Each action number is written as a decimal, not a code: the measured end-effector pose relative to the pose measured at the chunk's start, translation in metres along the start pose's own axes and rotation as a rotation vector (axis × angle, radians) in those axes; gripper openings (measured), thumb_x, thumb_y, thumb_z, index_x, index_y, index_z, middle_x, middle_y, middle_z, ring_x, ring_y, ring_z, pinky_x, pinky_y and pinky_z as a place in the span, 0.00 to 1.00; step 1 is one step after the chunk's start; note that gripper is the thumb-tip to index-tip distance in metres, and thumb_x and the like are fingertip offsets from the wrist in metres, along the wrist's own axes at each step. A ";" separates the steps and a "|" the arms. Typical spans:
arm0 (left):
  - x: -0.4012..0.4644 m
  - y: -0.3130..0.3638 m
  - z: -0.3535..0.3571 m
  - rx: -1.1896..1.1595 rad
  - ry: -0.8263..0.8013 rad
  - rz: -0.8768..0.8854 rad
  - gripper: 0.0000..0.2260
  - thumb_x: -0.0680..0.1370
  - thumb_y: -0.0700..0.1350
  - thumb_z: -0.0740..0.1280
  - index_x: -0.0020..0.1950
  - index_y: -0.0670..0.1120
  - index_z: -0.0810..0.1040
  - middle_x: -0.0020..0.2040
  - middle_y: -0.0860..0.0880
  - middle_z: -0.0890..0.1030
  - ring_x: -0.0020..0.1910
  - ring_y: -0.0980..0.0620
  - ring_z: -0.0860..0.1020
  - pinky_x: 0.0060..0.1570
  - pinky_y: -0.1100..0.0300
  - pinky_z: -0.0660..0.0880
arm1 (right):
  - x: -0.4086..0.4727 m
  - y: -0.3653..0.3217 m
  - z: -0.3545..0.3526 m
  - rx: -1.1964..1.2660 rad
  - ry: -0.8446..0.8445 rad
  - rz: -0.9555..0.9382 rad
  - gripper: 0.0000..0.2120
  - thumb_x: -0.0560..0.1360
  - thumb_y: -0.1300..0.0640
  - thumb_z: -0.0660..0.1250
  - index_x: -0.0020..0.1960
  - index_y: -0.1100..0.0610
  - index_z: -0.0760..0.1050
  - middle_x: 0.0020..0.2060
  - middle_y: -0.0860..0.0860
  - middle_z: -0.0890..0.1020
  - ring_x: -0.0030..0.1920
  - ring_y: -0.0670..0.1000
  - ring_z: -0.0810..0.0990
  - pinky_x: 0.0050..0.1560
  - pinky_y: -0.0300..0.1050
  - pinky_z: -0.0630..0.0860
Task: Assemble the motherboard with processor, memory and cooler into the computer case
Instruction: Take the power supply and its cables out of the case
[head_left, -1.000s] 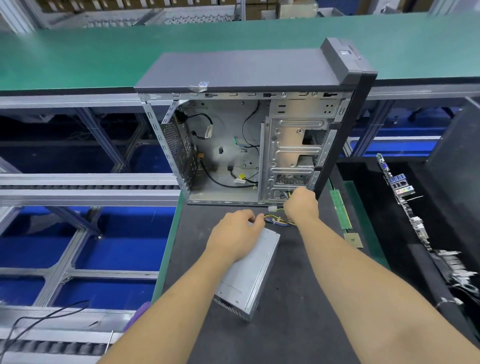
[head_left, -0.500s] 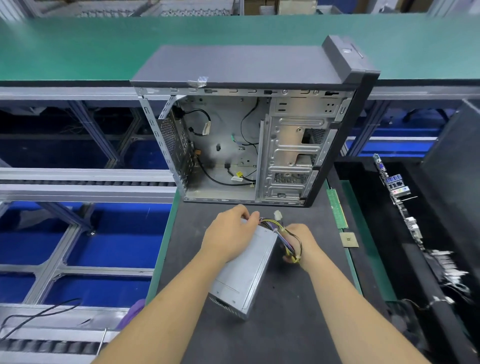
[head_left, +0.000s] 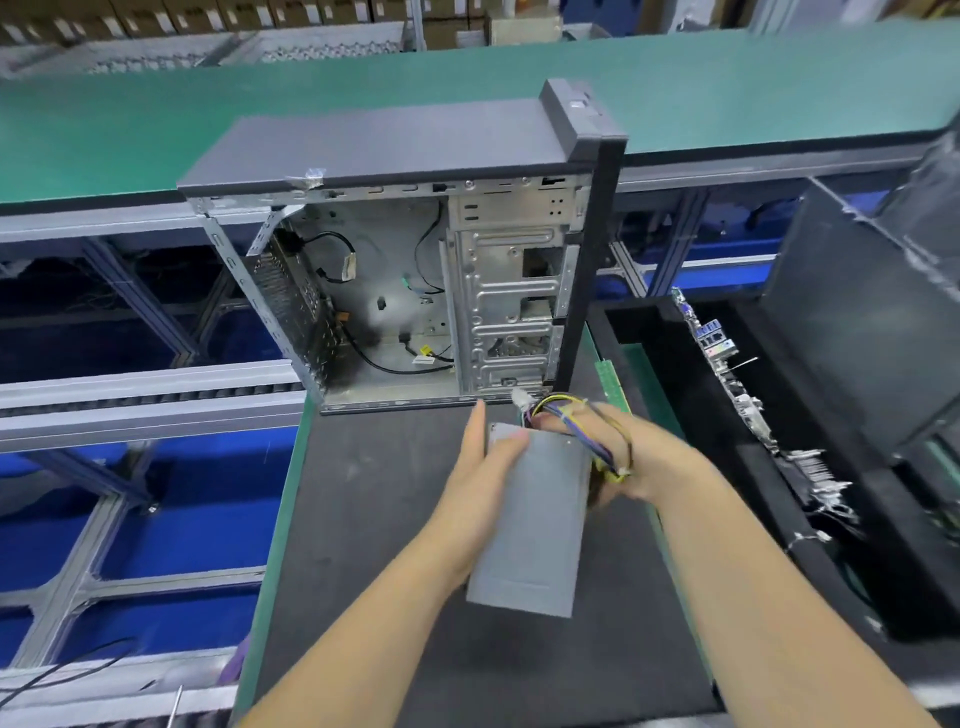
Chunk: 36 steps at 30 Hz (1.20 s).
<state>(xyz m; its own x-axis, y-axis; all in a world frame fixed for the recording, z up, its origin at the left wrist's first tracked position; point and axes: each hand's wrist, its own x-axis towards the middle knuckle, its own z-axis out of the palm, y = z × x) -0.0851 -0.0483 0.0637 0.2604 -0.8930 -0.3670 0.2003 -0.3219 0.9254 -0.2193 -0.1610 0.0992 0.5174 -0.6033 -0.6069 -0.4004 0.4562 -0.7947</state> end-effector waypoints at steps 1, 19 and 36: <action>0.000 -0.001 0.009 0.039 -0.028 0.078 0.37 0.68 0.67 0.66 0.74 0.73 0.53 0.57 0.80 0.70 0.53 0.76 0.75 0.44 0.74 0.74 | -0.006 -0.005 -0.013 -0.041 0.025 -0.028 0.20 0.65 0.41 0.76 0.50 0.54 0.83 0.32 0.53 0.82 0.28 0.52 0.81 0.27 0.46 0.79; 0.052 0.036 0.143 0.092 -0.403 0.388 0.46 0.73 0.35 0.63 0.79 0.61 0.37 0.81 0.53 0.52 0.77 0.52 0.62 0.63 0.64 0.72 | -0.030 0.008 -0.122 -0.165 0.375 -0.275 0.55 0.62 0.42 0.83 0.79 0.47 0.55 0.70 0.46 0.73 0.67 0.48 0.75 0.66 0.51 0.76; 0.099 0.038 0.198 -0.255 -0.246 0.161 0.23 0.84 0.47 0.56 0.79 0.50 0.56 0.49 0.65 0.84 0.51 0.68 0.80 0.44 0.73 0.76 | -0.008 -0.008 -0.184 -0.557 0.543 -0.208 0.48 0.64 0.46 0.78 0.77 0.38 0.55 0.58 0.47 0.79 0.55 0.51 0.79 0.58 0.54 0.78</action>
<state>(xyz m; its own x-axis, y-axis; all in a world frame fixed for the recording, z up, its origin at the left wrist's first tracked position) -0.2386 -0.2109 0.0810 0.0792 -0.9844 -0.1569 0.4117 -0.1110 0.9045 -0.3594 -0.2806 0.1114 0.2403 -0.9390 -0.2459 -0.7286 -0.0071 -0.6849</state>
